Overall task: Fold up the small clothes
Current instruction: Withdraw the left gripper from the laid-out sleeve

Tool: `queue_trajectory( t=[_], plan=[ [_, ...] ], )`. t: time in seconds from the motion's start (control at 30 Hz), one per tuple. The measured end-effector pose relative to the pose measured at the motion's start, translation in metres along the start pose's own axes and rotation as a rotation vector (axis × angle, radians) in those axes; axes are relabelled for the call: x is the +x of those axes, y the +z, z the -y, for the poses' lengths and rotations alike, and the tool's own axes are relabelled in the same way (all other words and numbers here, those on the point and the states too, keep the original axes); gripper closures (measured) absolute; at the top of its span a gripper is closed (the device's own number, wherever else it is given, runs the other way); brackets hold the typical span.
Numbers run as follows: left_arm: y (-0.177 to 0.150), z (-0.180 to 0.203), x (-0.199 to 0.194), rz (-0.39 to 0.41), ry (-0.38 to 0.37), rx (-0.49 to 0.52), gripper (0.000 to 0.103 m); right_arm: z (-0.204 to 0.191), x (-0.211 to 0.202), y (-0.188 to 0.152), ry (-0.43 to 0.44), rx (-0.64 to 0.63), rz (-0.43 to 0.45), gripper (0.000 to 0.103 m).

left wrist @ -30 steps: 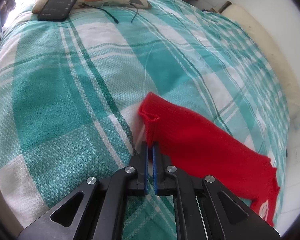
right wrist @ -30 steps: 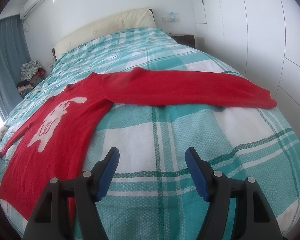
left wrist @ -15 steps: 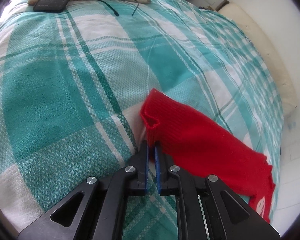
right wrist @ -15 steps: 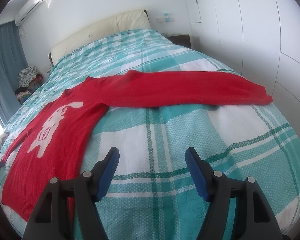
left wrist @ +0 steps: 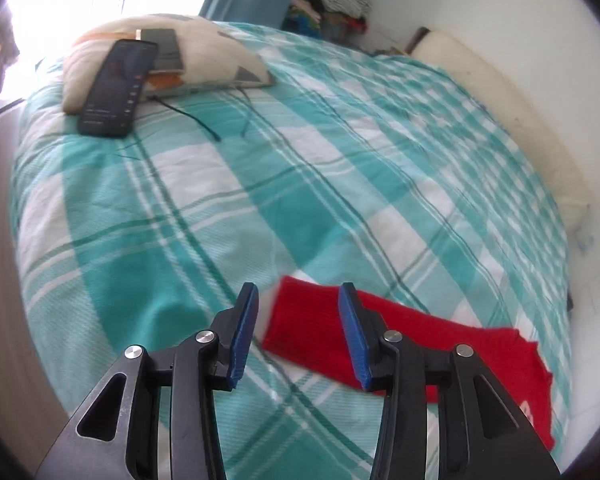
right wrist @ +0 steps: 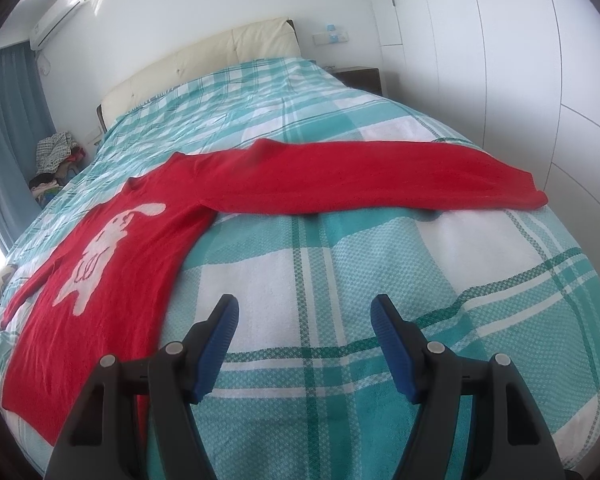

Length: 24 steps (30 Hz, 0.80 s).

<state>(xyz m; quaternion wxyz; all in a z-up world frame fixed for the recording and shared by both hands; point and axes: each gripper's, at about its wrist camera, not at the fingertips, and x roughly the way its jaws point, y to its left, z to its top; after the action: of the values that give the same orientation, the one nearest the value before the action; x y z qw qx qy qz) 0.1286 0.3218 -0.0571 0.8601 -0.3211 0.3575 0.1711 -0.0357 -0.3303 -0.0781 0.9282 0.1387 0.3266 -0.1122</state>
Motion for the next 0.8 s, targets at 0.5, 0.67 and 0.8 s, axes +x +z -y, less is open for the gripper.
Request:
queue_trajectory(
  t=[0.5, 0.67, 0.8],
  plan=[
    [-0.072, 0.058, 0.009, -0.013, -0.019, 0.293, 0.014, -0.006, -0.019, 0.007, -0.031, -0.027, 0.088, 0.034],
    [-0.101, 0.09, 0.011, -0.067, -0.137, 0.368, 0.012, -0.016, -0.011, 0.019, -0.042, -0.078, 0.105, 0.029],
    [-0.126, 0.102, 0.028, -0.071, -0.106, 0.43, 0.012, -0.012, 0.001, 0.027, -0.047, -0.036, 0.122, 0.029]
  ],
)
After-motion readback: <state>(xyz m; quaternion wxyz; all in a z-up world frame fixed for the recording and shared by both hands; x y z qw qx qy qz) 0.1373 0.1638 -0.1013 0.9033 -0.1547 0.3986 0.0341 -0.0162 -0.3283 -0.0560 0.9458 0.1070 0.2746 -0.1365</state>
